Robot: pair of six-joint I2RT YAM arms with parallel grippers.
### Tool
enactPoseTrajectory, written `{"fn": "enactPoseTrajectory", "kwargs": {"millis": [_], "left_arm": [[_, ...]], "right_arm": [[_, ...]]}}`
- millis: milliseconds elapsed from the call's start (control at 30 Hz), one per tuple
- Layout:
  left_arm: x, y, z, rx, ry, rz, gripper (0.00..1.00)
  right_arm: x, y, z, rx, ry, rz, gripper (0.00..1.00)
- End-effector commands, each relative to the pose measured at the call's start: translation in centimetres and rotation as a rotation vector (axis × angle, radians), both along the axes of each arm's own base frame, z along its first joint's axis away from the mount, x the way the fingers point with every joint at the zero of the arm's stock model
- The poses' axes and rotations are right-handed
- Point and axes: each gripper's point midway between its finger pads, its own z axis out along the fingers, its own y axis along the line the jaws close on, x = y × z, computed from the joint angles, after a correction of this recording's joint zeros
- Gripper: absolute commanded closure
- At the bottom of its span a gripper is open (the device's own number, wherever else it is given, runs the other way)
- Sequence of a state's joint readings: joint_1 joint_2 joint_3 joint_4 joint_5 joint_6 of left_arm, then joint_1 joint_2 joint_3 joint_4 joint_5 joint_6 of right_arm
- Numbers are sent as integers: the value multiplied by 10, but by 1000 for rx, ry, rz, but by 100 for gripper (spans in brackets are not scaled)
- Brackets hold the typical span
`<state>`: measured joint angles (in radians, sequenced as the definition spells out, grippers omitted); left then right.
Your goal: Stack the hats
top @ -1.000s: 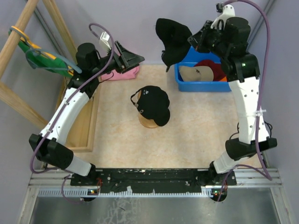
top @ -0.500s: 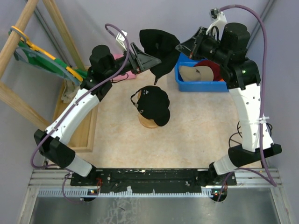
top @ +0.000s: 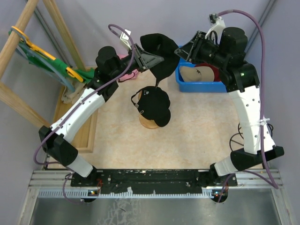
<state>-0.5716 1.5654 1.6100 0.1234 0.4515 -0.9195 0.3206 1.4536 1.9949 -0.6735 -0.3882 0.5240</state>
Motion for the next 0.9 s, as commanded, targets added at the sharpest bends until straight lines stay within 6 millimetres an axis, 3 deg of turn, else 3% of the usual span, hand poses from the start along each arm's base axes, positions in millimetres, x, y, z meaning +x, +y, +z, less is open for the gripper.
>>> {"fn": "enactPoseTrajectory", "kwargs": {"millis": [0, 67, 133, 233, 333, 467, 567, 667, 867], "left_arm": [[11, 9, 54, -122, -157, 48, 99], [12, 17, 77, -175, -212, 36, 100], [13, 24, 99, -215, -256, 20, 100], [20, 24, 118, -245, -273, -9, 100], [21, 24, 138, -292, -285, -42, 100], [22, 25, 163, -356, -306, -72, 100], [26, 22, 171, -376, -320, -89, 100], [33, 21, 169, -382, -319, -75, 100], [40, 18, 164, -391, -302, -74, 100]], "right_arm": [[-7, -1, 25, 16, -103, -3, 59], [-3, -9, 24, 25, -106, -30, 43], [0, -22, 22, 72, -104, -46, 34], [12, -55, -1, 234, -42, -55, 29], [2, -62, -6, 410, -42, 56, 28], [-13, -56, -15, 645, 48, 183, 29], [-28, -56, -14, 863, 121, 273, 30], [-44, -49, -16, 1061, 256, 344, 31], [-69, -11, -27, 1306, 479, 449, 30]]}}
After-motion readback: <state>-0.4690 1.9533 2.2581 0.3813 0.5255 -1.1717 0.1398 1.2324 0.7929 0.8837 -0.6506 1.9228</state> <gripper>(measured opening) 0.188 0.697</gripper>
